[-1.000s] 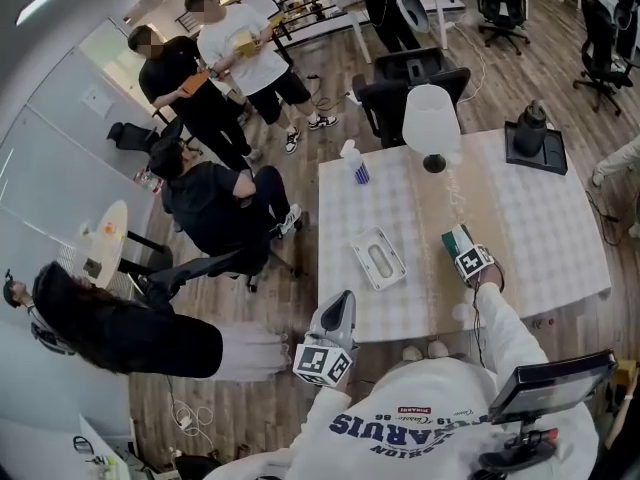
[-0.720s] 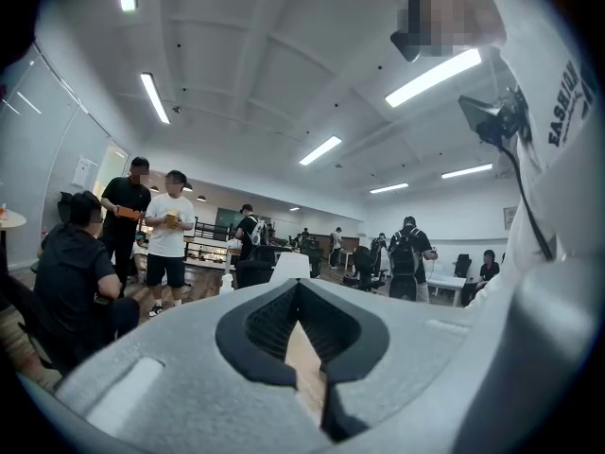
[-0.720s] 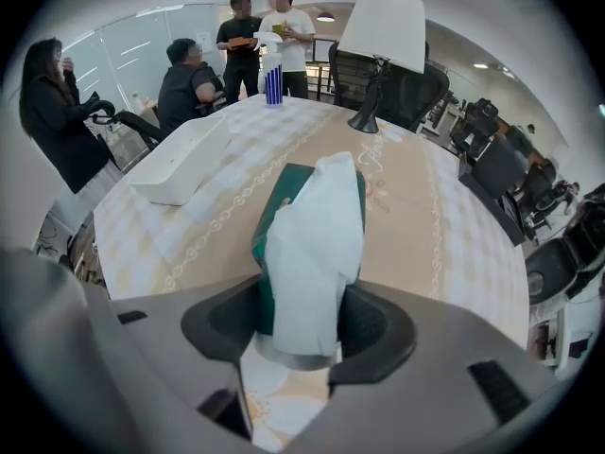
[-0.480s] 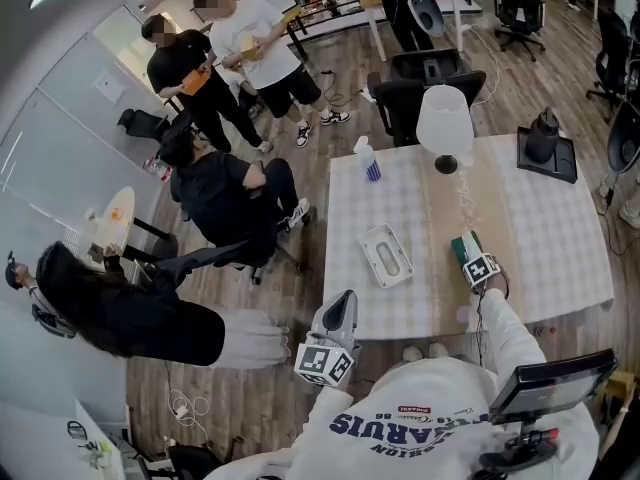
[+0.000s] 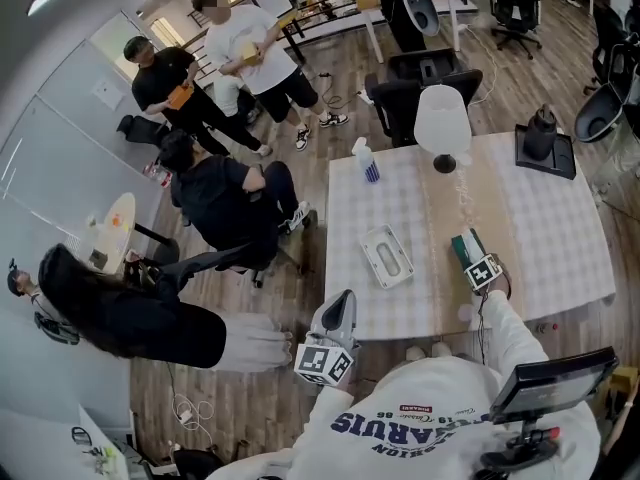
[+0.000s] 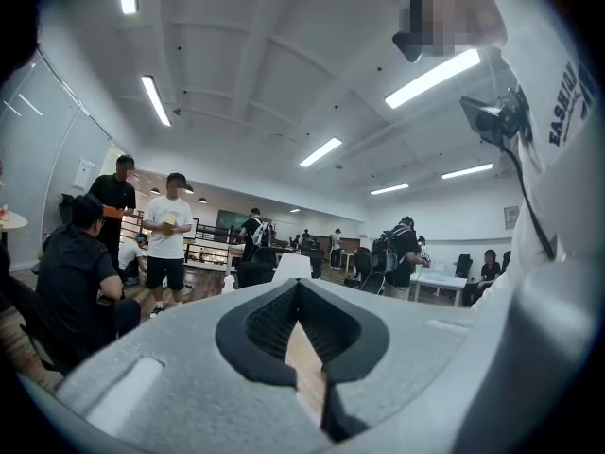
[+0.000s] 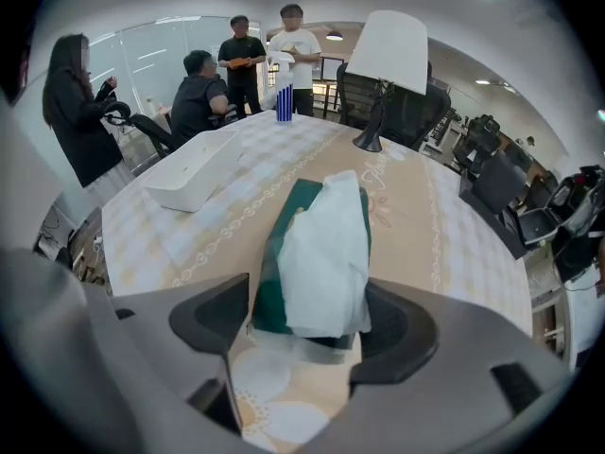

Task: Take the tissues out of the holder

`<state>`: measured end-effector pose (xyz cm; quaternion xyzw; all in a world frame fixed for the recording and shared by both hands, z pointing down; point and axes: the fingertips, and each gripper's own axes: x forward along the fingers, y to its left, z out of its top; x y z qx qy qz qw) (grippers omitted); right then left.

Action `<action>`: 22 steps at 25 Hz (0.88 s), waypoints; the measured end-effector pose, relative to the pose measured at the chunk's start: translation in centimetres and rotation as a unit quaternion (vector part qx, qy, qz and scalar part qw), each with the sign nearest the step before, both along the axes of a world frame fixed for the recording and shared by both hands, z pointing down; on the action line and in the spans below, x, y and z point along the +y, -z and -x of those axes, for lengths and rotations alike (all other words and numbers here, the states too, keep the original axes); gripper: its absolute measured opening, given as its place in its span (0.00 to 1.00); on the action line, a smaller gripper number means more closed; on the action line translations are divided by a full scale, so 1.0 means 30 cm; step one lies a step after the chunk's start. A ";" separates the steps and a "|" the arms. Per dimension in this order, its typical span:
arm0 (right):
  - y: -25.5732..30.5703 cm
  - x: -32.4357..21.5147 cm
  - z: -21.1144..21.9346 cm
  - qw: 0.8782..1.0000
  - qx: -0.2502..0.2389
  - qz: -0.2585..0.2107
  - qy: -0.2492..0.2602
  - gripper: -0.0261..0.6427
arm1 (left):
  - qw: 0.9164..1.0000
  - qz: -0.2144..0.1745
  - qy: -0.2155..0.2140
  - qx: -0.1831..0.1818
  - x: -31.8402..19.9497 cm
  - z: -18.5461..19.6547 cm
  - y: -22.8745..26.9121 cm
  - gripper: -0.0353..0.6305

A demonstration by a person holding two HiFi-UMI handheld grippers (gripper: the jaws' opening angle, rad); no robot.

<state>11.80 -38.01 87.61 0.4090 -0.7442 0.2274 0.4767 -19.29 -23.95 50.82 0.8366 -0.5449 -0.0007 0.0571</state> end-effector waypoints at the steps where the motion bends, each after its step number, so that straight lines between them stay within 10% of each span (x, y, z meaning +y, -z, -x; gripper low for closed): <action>1: 0.005 0.000 0.000 1.000 -0.004 -0.002 -0.003 0.54 | 1.000 0.000 -0.002 0.000 -0.004 -0.004 0.004 0.06; 14: 0.150 -0.009 0.007 0.998 -0.024 -0.061 -0.005 0.56 | 1.000 -0.004 -0.001 0.002 -0.003 -0.018 -0.002 0.06; 22: 0.590 -0.005 0.129 0.973 -0.103 -0.207 -0.005 0.56 | 1.000 -0.009 0.005 0.003 -0.004 -0.006 0.013 0.06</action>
